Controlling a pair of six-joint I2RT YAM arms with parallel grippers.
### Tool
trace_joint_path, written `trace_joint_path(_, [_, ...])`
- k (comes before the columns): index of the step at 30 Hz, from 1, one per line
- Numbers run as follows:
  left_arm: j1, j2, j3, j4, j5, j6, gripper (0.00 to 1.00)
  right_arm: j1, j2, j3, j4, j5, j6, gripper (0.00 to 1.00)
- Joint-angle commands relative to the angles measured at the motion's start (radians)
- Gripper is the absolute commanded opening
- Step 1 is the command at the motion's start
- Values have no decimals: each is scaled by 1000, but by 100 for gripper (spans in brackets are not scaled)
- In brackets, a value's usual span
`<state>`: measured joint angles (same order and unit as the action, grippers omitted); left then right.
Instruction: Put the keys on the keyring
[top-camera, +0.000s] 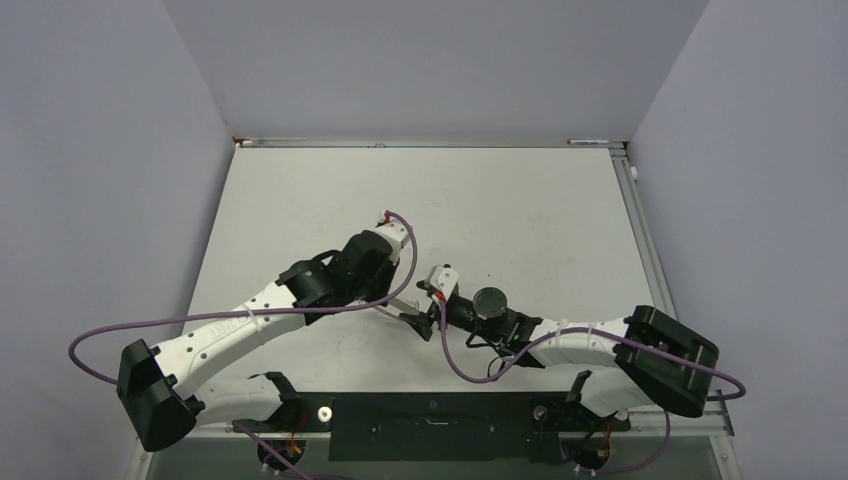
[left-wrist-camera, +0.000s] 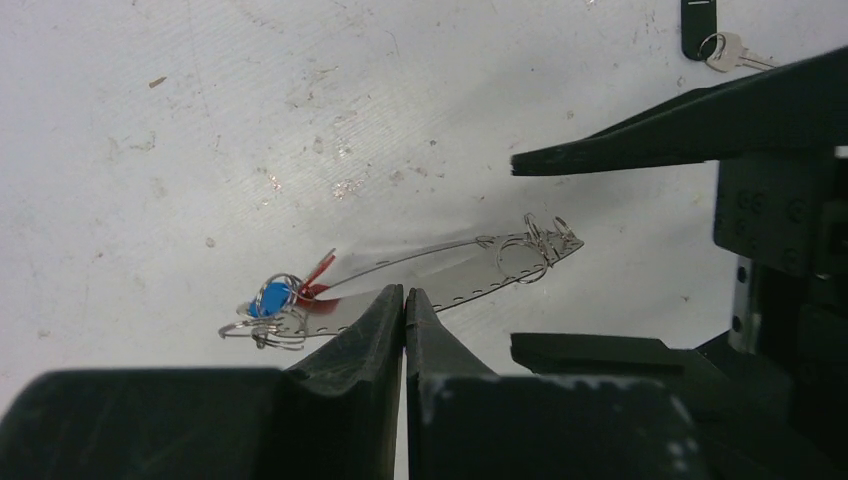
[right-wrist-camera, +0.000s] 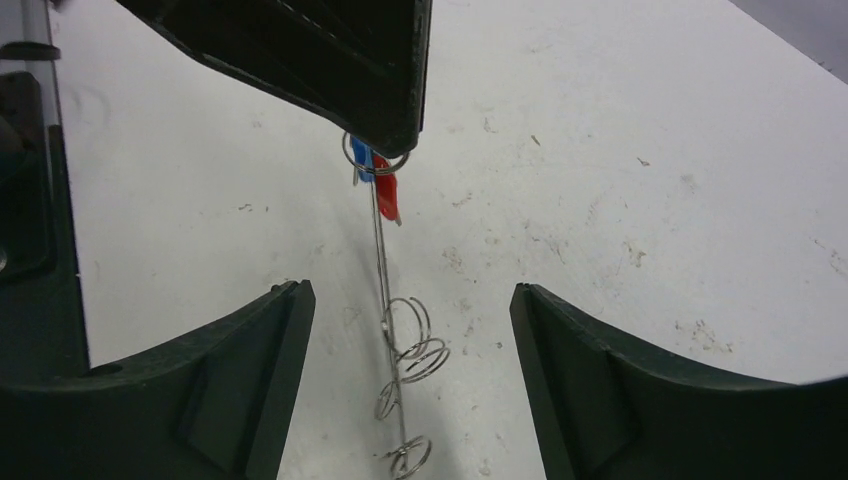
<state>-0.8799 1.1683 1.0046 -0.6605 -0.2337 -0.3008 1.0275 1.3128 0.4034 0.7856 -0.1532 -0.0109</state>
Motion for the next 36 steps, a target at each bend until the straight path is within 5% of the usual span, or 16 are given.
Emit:
trace_joint_path(1, [5,-28,3,46,29,15,0,-56,127,57,138,-151,-71,71])
trace_joint_path(5, [4,-35,-2,43,31,21,0,-88,192,78,221,-208,-36,48])
trace_joint_path(12, [4,-32,-11,44,28,23,0,-68,240,104,248,-272,-9,33])
trace_joint_path(17, [5,-23,-5,38,25,28,0,-58,254,105,251,-281,3,6])
trace_joint_path(36, [5,40,42,-68,22,48,0,62,84,139,-35,-24,-130,5])
